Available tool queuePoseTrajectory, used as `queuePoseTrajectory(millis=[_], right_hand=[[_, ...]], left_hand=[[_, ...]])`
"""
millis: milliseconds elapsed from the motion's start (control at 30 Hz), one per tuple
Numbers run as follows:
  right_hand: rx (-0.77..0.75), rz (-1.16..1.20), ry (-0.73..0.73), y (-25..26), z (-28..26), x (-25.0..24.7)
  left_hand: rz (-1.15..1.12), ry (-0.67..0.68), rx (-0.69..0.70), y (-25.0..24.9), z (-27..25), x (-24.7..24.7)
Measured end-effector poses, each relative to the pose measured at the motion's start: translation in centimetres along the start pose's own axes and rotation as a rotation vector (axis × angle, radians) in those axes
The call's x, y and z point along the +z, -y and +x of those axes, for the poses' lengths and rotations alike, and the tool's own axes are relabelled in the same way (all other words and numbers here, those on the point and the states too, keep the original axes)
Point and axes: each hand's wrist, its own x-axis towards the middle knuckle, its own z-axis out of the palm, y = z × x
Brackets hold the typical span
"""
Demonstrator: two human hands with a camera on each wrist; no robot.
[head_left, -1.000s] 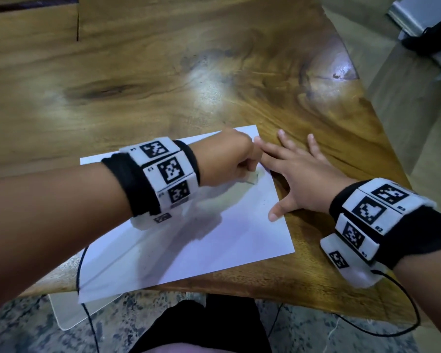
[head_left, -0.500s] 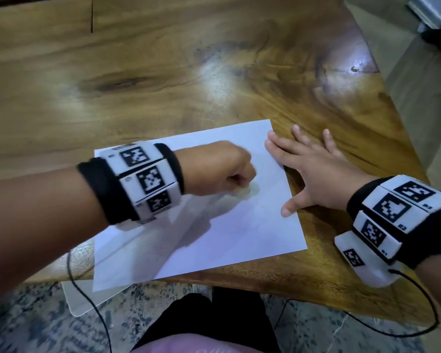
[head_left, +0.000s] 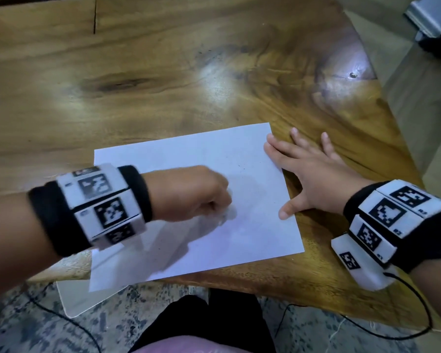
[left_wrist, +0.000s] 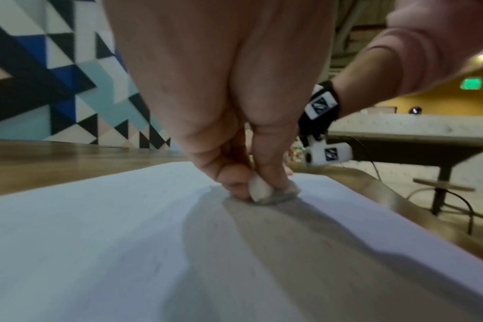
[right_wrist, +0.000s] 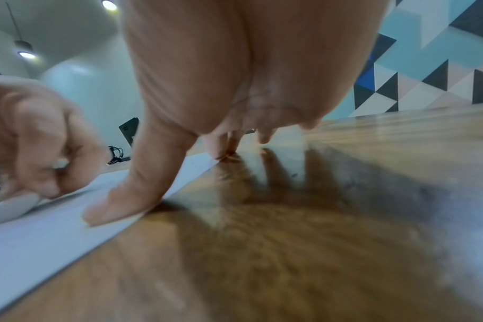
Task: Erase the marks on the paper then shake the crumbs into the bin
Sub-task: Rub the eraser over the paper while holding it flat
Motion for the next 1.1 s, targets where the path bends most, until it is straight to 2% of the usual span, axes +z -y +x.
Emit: queuePoseTrajectory(millis=[200, 300, 433, 600, 667, 733, 833, 1000, 1100], right_hand=[[-0.048, -0.049, -0.013, 0.5, -0.1, 0.1], [-0.078, -0.034, -0.004, 0.6, -0.2, 0.2], [-0.079, -0.060, 0.012, 0.9, -0.2, 0.5], [-0.074, -0.049, 0.001, 1.0, -0.3, 0.6], [-0.072, -0.055, 0.002, 1.0, -0.3, 0.6], [-0.070, -0.063, 0.006, 1.0, -0.3, 0.6], [-0.065, -0.059, 0.009, 1.1, -0.3, 0.6], [-0.057, -0.020, 0.008, 1.2, -0.3, 0.6], [-0.060, -0.018, 0.009, 1.2, -0.2, 0.6]], left_hand=[[0.025, -0.059, -0.054, -0.1, -1.3, 0.9], [0.004, -0.055, -0.134, -0.6, -0.8, 0.2], [-0.124, -0.257, -0.200, -1.3, 2.1, -1.6], [-0.070, -0.229, -0.216, -2.0, 4.4, -1.0], [-0.075, -0.223, -0.180, -2.1, 3.0, -0.2], [-0.077, -0.155, -0.123, -2.2, 0.9, 1.1], [-0.126, -0.061, -0.130, -2.2, -0.5, 1.8], [-0.072, -0.291, -0.200, -1.6, 3.7, -0.6], [-0.085, -0.209, -0.147, -1.9, 2.5, 0.4]])
